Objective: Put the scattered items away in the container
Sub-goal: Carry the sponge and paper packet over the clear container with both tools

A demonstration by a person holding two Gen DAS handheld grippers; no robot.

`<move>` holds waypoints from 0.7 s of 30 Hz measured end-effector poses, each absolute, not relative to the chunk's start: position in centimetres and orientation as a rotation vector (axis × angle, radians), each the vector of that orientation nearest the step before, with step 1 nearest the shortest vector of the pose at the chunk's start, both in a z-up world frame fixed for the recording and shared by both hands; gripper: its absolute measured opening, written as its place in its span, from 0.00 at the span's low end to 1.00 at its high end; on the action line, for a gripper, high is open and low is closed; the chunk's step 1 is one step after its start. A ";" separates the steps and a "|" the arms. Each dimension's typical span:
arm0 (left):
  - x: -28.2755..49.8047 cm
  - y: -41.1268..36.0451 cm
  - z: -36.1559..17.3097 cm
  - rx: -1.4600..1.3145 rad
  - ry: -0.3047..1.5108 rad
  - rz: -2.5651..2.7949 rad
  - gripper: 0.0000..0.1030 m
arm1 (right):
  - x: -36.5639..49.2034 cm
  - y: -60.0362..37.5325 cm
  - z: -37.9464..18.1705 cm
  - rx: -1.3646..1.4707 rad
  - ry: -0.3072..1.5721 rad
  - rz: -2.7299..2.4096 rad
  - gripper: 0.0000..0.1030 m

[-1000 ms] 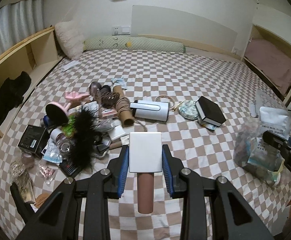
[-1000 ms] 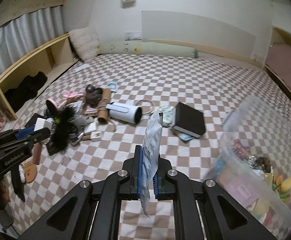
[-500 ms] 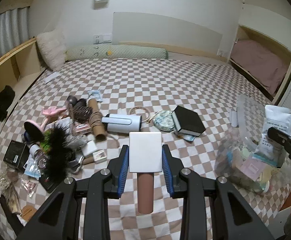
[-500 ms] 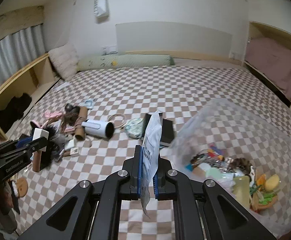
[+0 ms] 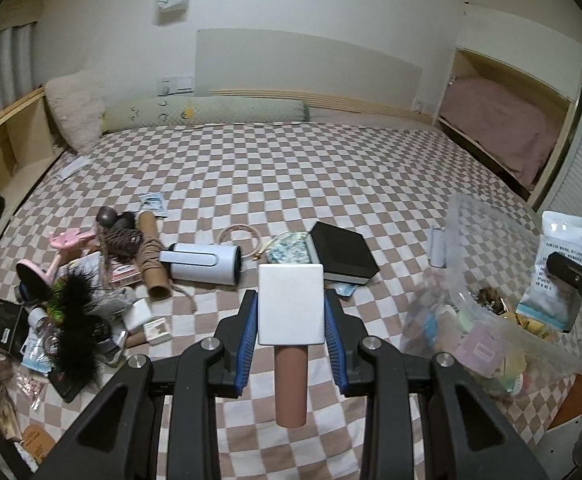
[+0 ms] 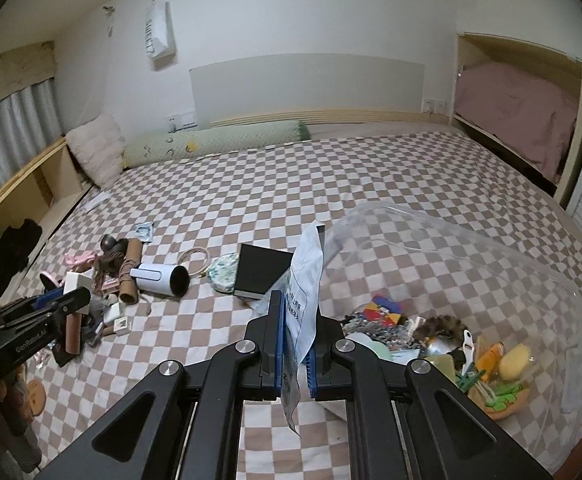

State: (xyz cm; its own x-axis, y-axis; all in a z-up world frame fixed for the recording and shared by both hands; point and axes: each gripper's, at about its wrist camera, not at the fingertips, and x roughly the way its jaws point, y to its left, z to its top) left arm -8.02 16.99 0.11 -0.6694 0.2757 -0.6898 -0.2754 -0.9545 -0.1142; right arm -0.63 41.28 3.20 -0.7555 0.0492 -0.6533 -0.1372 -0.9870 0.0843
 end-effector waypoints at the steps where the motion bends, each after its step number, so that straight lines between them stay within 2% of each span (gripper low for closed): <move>1: -8.1 17.3 0.0 -1.083 0.005 2.618 0.31 | -0.6 41.7 3.2 -1.055 0.200 2.842 0.09; 21: -7.9 26.8 1.0 -1.002 0.096 2.488 0.31 | 1.1 49.2 2.3 -1.022 0.308 2.746 0.09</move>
State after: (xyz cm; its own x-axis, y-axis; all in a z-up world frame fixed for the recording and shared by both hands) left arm -7.87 26.84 0.97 -0.6329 0.3843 -0.6721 -0.4349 -0.8947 -0.1021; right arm 1.09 49.21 2.33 -0.7426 0.1091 -0.6608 -0.2528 -0.9593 0.1257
